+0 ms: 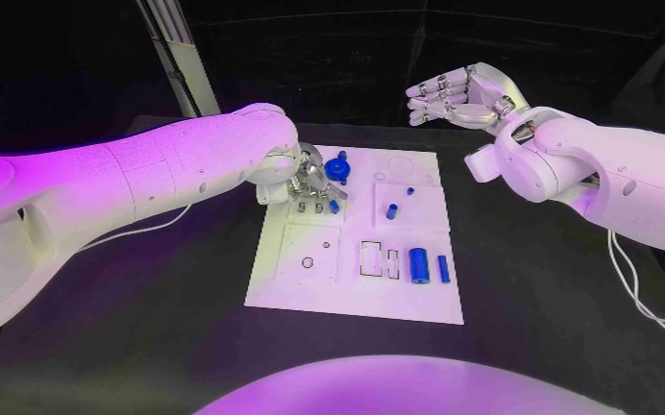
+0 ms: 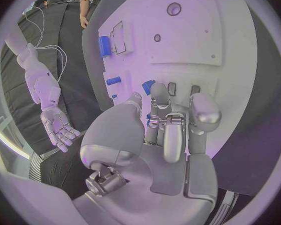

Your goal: Assemble the parts on the task board

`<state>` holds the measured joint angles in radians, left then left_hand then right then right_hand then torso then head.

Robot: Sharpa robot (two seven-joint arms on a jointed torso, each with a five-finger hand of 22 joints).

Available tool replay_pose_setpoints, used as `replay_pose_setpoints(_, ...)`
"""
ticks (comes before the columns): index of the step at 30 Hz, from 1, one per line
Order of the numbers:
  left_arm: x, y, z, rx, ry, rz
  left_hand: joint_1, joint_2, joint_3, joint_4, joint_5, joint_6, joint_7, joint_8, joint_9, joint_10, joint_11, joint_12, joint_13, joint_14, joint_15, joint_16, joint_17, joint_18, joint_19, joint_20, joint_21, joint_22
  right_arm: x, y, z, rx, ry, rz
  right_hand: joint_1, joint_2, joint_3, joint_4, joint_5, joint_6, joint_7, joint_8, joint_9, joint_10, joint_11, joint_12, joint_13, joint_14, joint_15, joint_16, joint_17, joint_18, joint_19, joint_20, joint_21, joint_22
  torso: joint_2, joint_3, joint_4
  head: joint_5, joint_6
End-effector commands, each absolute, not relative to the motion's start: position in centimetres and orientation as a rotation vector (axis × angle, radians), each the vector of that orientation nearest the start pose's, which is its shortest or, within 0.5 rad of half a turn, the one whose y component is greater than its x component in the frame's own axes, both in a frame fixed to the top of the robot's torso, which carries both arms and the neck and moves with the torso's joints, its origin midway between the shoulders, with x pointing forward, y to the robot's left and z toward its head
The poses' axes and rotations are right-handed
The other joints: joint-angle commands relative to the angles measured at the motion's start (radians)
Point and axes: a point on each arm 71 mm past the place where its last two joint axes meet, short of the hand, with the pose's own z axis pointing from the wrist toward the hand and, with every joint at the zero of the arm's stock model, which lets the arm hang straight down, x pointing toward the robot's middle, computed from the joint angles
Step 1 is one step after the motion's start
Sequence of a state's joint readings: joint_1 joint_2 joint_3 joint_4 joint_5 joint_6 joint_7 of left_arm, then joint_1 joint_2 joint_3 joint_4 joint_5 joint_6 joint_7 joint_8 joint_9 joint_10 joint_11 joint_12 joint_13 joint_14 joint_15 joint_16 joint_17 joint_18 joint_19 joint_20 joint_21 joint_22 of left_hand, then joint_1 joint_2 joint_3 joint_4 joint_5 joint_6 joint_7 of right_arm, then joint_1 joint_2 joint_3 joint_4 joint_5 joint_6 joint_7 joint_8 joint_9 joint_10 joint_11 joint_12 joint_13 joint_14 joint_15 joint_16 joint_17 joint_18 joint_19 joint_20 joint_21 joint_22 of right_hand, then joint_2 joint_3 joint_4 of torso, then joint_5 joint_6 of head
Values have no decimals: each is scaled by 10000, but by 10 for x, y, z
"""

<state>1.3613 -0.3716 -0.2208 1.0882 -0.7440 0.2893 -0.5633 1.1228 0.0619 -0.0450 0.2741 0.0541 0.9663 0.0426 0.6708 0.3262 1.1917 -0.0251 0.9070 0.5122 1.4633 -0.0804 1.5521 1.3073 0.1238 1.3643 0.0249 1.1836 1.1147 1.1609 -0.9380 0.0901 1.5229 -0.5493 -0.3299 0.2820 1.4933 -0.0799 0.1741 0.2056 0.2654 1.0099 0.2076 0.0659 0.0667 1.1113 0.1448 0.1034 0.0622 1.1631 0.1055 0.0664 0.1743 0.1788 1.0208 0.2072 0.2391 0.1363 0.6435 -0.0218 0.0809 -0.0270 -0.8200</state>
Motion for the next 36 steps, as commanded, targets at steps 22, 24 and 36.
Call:
replay_pose_setpoints(22, 533, 93, -233, -1525, 25943, -4037, 265, -50, 127, -137, 31, -140, -4, 112, 129, -93, -16, 45, 17, 1003, -58, 47, 2325, -175, 48, 1, 47, 21, 495, -247, -144, 6072, 14659, 13050, -115, 9, 9, -58, 67, -73, 16, -41, -12, -39, 62, -45, -4, -58, 23, -31, -40, 26, 20, 41, -89, -34, 1, 1, 5, -39, -68)
replay_pose_setpoints(24, 533, 93, -233, -1517, 25938, -4055, 306, -66, 151, -165, 31, -156, -3, 123, 158, -98, -15, 47, 22, 1003, -57, 47, 2326, -175, 47, 2, 48, 25, 495, -246, -144, 6070, 14673, 13060, -115, 9, 9, -58, 67, -73, 16, -41, -12, -39, 62, -45, -4, -58, 23, -31, -40, 26, 20, 41, -89, -34, -2, 4, 6, -40, -73)
replay_pose_setpoints(36, 533, 92, -233, -1479, 25870, -4105, 920, -128, 596, -596, 36, -305, -20, 183, 405, -161, -32, 29, 34, 997, -68, 38, 2304, -167, 22, -4, 28, 34, 496, -245, -145, 6069, 14758, 13097, -155, 15, 0, -61, 72, -90, 30, -41, -12, -50, 72, -49, -4, -72, 32, -29, -77, 26, 26, 51, -124, -59, 1, 3, 17, -55, -65)
